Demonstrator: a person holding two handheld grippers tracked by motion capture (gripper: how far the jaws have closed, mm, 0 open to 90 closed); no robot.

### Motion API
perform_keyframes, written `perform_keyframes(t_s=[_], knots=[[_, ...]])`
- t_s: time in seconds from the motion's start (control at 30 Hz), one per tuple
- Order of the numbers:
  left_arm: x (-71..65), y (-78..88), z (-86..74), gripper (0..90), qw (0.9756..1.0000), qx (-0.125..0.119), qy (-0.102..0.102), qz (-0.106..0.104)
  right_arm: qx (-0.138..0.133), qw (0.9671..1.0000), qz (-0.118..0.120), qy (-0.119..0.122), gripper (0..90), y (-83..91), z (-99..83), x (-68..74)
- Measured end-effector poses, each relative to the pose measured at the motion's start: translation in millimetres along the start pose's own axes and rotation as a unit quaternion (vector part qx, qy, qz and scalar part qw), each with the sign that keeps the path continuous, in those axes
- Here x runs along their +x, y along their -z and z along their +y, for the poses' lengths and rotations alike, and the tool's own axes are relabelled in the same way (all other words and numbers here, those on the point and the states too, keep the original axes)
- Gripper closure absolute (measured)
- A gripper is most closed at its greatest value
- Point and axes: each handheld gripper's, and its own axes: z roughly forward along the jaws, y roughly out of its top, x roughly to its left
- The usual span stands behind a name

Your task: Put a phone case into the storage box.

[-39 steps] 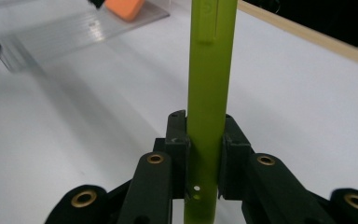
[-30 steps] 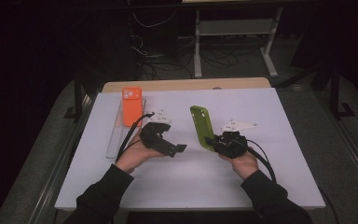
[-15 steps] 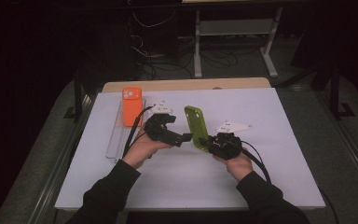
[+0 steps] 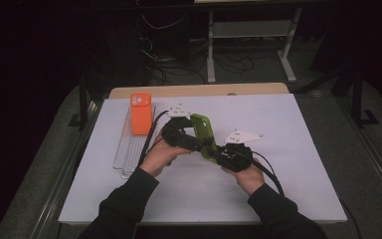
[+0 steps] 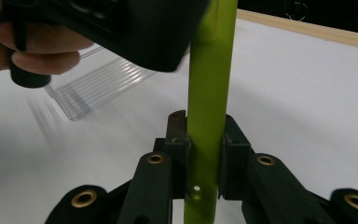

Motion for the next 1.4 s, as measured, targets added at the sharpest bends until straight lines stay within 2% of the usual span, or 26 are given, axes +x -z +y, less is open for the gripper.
perform_keyframes(t_s=[0.03, 0.37, 0.57, 0.73, 0.9, 0.97, 1.03, 1.07, 1.2, 1.3, 1.4], knots=[[-0.6, -2.3, 0.0, 0.0, 1.0, -0.009, 0.002, -0.002, 0.001, 1.0, 0.0, -0.001, 76.1, -0.2, -0.1, 0.8], [-2.5, -5.4, -3.0, 0.6, 0.9995, -0.017, 0.023, 0.014, 0.009, 1.0, -0.001, 0.002, 76.1, -5.0, -2.3, 4.3], [-1.9, -3.7, -4.8, 9.3, 0.9991, -0.028, 0.027, 0.018, 0.015, 0.9998, -0.004, 0.009, 76.0, -7.4, -3.9, 5.8], [-3.8, -3.5, -5.6, 11.4, 0.9989, -0.035, 0.023, 0.022, 0.016, 0.9997, -0.007, 0.014, 76.0, -8.0, -4.4, 5.7], [-3.7, -2.7, -5.3, 12.7, 0.9986, -0.037, 0.03, 0.022, 0.018, 0.9997, -0.008, 0.017, 75.8, -7.8, -4.3, 5.1], [-4.1, -1.0, -4.0, 13.1, 0.9989, -0.034, 0.024, 0.022, 0.015, 0.9997, -0.008, 0.016, 75.2, -7.6, -4.0, 5.1], [-5.2, 0.2, -3.1, 13.4, 0.9989, -0.034, 0.016, 0.028, 0.015, 0.9997, -0.004, 0.017, 69.4, -6.8, -3.4, 4.0], [-5.7, 0.7, -2.8, 13.5, 0.9987, -0.036, 0.012, 0.033, 0.015, 0.9997, -0.003, 0.016, 63.1, -6.3, -3.2, 3.5], [-3.5, 4.4, -1.2, 13.7, 0.9983, -0.036, 0.012, 0.043, 0.019, 0.9998, 0.009, 0.008, 45.3, -1.0, -3.5, -0.9], [-0.7, 7.4, 0.9, 13.8, 0.9977, -0.043, 0.011, 0.05, 0.028, 0.9993, 0.02, 0.014, 35.8, 7.4, -5.7, -6.4], [2.3, 12.3, 4.4, 13.8, 0.9974, -0.044, 0.01, 0.057, 0.035, 0.9991, 0.02, 0.012, 27.6, 16.8, -9.8, -14.2]])
